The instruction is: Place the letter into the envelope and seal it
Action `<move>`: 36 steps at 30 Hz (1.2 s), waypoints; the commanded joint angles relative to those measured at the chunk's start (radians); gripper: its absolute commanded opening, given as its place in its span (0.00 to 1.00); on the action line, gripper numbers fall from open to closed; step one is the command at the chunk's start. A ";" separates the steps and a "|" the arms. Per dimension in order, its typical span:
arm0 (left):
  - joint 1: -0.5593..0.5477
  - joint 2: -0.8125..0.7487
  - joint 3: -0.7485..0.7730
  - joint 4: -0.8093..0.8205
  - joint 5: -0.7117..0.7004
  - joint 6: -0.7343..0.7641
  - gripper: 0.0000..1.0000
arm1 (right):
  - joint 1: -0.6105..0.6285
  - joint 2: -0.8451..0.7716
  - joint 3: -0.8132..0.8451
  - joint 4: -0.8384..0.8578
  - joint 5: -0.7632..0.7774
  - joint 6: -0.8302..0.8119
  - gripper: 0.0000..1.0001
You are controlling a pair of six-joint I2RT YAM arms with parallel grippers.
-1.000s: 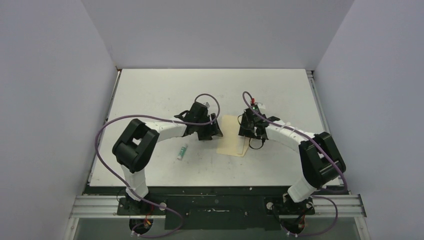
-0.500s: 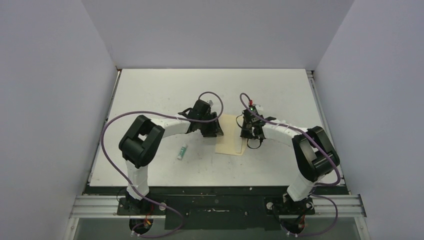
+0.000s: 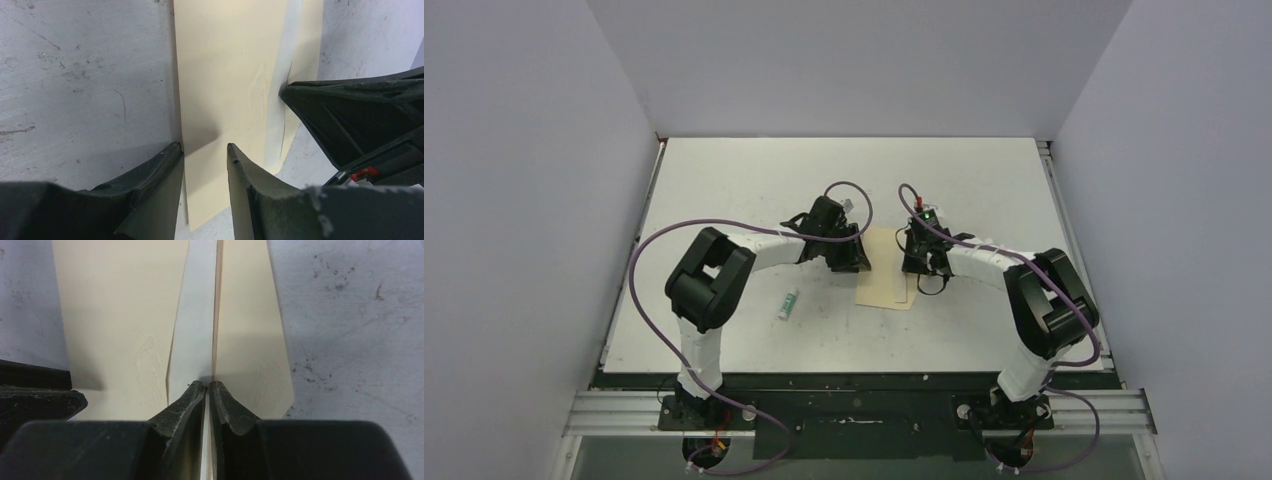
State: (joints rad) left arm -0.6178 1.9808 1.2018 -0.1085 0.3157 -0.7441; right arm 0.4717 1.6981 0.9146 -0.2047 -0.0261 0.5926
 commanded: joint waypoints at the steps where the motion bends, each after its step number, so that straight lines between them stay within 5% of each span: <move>1: -0.008 0.048 0.015 -0.020 0.011 0.026 0.36 | 0.008 0.036 0.009 0.069 -0.108 -0.014 0.12; 17: -0.002 0.003 -0.054 0.064 0.028 -0.107 0.35 | 0.005 -0.013 -0.049 0.116 -0.161 0.160 0.22; 27: 0.025 -0.039 -0.021 -0.001 -0.016 -0.029 0.41 | -0.005 -0.082 0.004 0.000 -0.002 0.111 0.44; 36: 0.028 -0.010 0.057 -0.043 -0.090 0.014 0.45 | -0.008 -0.021 0.056 0.010 0.061 0.084 0.41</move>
State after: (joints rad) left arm -0.5995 1.9675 1.1969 -0.1047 0.2993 -0.7788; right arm 0.4660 1.6497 0.9100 -0.2047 -0.0299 0.7040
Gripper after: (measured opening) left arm 0.448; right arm 0.426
